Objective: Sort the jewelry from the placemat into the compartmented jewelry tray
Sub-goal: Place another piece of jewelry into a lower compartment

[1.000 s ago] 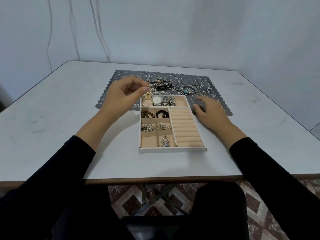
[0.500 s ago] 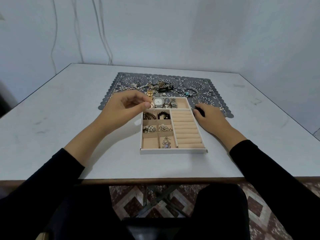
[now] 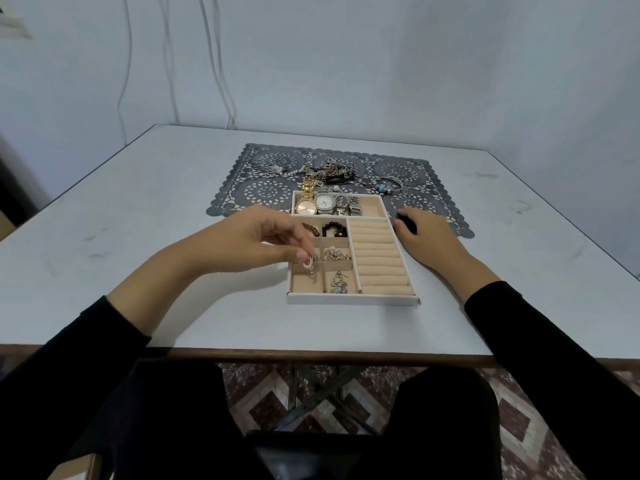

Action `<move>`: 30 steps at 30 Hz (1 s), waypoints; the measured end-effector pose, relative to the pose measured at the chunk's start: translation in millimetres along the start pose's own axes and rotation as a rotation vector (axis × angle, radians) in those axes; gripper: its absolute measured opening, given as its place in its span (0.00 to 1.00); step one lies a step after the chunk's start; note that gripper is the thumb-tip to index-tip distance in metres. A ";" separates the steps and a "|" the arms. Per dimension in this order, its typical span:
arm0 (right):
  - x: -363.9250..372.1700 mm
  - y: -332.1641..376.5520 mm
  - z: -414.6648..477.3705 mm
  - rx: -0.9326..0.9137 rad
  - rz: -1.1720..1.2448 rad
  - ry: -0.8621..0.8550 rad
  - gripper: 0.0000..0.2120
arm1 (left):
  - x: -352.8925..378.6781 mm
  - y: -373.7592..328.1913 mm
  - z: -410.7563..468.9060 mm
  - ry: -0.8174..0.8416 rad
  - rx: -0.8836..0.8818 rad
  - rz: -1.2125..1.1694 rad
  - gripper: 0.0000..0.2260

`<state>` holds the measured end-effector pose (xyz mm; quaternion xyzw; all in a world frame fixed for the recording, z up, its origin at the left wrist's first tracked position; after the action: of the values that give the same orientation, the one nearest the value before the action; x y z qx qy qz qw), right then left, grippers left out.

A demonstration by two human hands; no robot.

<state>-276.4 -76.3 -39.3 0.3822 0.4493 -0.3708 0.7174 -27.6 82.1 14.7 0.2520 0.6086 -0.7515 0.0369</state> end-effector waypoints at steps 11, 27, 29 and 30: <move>1.1 -1.0 1.2 -0.006 -0.006 0.000 0.12 | 12.3 -10.7 6.5 0.153 -0.068 0.344 0.06; -0.6 0.1 0.5 -0.002 -0.019 0.001 0.14 | 14.2 -12.1 9.2 0.134 0.013 0.447 0.04; -1.2 0.6 0.3 -0.006 -0.021 0.000 0.14 | 14.8 -11.3 8.5 0.138 0.012 0.444 0.04; -1.3 0.6 0.3 -0.006 -0.022 0.002 0.14 | 15.3 -10.7 8.3 0.140 0.013 0.442 0.05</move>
<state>-276.2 -76.0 -37.9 0.3754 0.4553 -0.3770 0.7139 -47.5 80.9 18.9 0.4308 0.5348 -0.7099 0.1565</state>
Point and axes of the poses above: each hand's wrist, its own z-axis towards the middle knuckle, its own x-axis out of the palm, y = z × x, the point moved 3 cm from there along z, towards the middle knuckle, and after that the axes turned 12 degrees about -z, right-handed, at the moved point
